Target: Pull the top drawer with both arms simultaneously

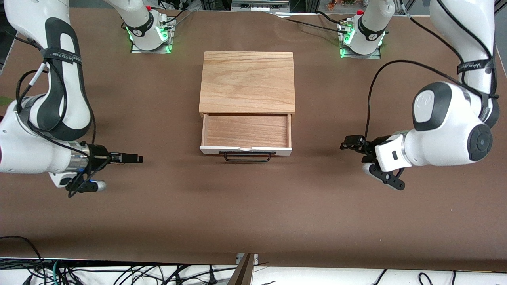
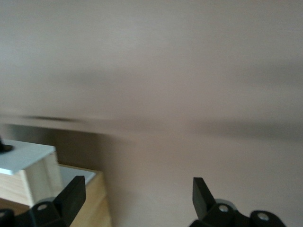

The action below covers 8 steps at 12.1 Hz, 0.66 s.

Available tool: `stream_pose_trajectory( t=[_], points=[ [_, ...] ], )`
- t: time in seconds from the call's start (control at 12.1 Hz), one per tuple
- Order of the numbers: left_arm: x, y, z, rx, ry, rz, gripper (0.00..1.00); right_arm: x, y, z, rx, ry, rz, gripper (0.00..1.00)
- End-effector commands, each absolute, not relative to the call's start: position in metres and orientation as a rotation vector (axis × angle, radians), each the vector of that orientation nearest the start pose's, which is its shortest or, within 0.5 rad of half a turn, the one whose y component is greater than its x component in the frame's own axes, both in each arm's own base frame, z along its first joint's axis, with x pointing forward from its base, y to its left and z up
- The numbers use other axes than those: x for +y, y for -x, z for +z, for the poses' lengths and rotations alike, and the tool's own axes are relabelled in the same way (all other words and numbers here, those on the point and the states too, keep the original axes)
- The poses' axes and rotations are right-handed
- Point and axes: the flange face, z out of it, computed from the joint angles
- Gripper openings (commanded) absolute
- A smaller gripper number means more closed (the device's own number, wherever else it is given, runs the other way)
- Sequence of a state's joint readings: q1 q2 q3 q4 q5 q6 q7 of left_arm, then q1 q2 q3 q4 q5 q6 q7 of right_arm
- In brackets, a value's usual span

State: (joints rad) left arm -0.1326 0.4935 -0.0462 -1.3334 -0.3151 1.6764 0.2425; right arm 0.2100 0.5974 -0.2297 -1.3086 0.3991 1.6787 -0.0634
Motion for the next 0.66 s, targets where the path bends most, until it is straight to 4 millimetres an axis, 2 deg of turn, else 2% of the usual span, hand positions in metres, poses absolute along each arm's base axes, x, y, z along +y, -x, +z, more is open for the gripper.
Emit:
stream_pose_trajectory(
  t=[0.0, 0.17, 0.25, 0.33, 0.41, 0.58],
  points=[
    [-0.146, -0.651, 0.489, 0.571, 3.246, 0.182, 1.00, 0.054, -0.684, 0.413, -0.045, 2.997, 0.318, 1.00],
    [-0.131, -0.637, 0.524, 0.578, 3.158, 0.107, 1.00, 0.041, -0.682, 0.434, -0.066, 3.074, 0.280, 1.00],
    [-0.111, -0.627, 0.538, 0.528, 3.156, 0.081, 1.00, 0.031, -0.680, 0.450, -0.054, 3.093, 0.245, 1.00],
    [-0.085, -0.623, 0.551, 0.464, 3.164, 0.052, 1.00, 0.016, -0.678, 0.465, -0.025, 3.094, 0.203, 1.00],
    [-0.064, -0.613, 0.561, 0.411, 3.169, 0.036, 1.00, -0.009, -0.675, 0.478, 0.030, 3.087, 0.166, 1.00],
    [-0.047, -0.585, 0.577, 0.374, 3.083, 0.028, 1.00, -0.044, -0.665, 0.502, 0.101, 3.096, 0.115, 1.00]
  ],
)
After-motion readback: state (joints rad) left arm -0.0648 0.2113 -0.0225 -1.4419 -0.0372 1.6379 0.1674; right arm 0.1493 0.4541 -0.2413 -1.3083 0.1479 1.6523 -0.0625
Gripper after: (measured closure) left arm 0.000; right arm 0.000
